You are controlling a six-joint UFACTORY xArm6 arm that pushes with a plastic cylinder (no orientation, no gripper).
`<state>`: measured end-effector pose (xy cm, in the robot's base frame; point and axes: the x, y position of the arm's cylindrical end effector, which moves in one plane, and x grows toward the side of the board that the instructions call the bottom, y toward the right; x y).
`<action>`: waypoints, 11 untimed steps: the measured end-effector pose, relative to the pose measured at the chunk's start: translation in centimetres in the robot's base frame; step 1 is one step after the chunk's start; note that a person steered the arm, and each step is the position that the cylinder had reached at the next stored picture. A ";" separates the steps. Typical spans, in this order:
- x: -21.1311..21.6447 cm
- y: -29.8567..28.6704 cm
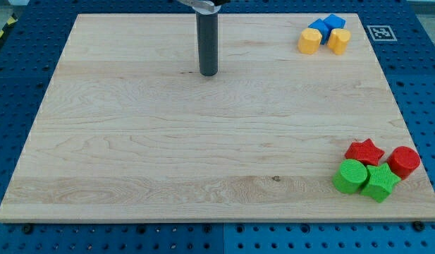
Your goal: Move your arm towards bottom right
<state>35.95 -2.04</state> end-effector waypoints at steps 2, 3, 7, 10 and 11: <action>0.0 0.0; 0.0 0.0; 6.7 15.3; 10.3 23.9; 11.5 26.2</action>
